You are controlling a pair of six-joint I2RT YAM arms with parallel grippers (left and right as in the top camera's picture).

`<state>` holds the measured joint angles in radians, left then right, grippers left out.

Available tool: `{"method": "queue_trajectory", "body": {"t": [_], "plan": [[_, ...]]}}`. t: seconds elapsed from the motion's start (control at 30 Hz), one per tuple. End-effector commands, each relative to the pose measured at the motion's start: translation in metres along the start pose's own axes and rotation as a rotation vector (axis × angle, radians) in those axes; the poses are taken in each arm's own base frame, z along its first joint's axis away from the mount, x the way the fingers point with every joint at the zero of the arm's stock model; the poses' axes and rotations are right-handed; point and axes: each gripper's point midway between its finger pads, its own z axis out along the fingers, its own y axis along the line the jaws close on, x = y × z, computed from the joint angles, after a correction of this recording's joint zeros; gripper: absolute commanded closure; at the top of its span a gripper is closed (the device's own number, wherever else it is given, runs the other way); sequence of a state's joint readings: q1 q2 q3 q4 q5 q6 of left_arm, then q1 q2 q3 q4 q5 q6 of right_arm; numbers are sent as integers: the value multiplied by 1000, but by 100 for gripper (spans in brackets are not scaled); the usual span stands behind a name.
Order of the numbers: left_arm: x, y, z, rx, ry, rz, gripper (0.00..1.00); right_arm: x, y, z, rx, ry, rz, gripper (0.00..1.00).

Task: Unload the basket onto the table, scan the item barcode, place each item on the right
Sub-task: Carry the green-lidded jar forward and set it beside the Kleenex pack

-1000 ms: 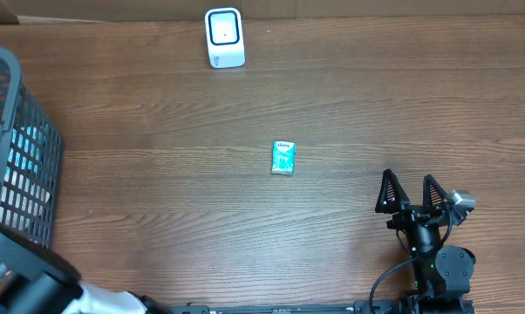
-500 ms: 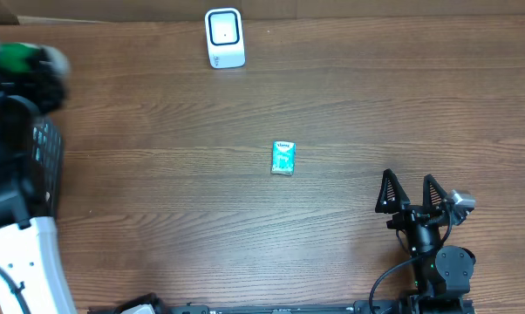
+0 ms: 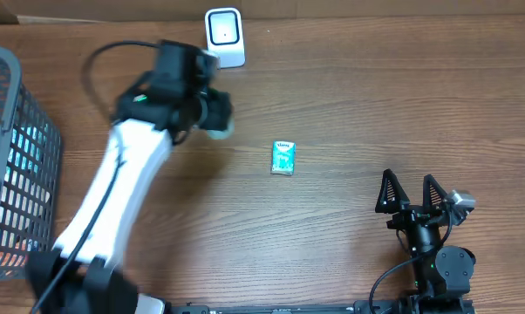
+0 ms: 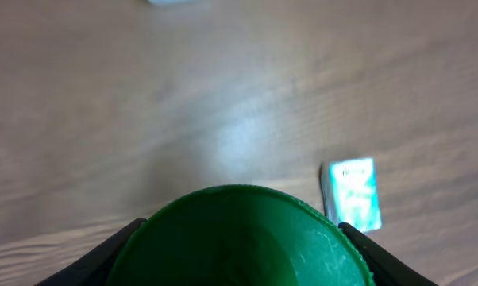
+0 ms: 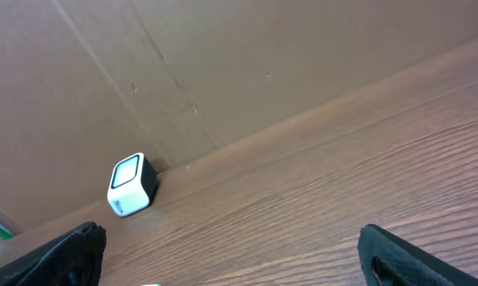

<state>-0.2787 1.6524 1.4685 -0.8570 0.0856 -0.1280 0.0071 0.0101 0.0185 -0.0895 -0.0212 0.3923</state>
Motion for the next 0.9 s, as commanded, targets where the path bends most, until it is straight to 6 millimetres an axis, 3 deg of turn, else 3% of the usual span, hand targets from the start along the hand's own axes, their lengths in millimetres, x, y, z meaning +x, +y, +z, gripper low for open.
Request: {"method": "queue_trajectory", "body": {"t": [0.0, 0.23, 0.43, 0.53, 0.63, 0.77, 0.87], "plan": [[16, -23, 42, 10, 101, 71, 43, 1, -2, 0, 3, -5, 0, 0], [48, -46, 114, 17, 229, 130, 42, 1, -2, 0, 3, -5, 0, 0], [60, -47, 140, 15, 265, 138, 43, 1, -2, 0, 3, -5, 0, 0], [62, -48, 145, 19, 270, 137, 42, 1, -2, 0, 3, -5, 0, 0], [63, -48, 145, 21, 276, 137, 19, 1, -2, 0, 3, -5, 0, 0], [65, -47, 131, 15, 305, 136, 0, 1, -2, 0, 3, -5, 0, 0], [50, -51, 112, 18, 280, 137, 0, 1, -2, 0, 3, -5, 0, 0]]}}
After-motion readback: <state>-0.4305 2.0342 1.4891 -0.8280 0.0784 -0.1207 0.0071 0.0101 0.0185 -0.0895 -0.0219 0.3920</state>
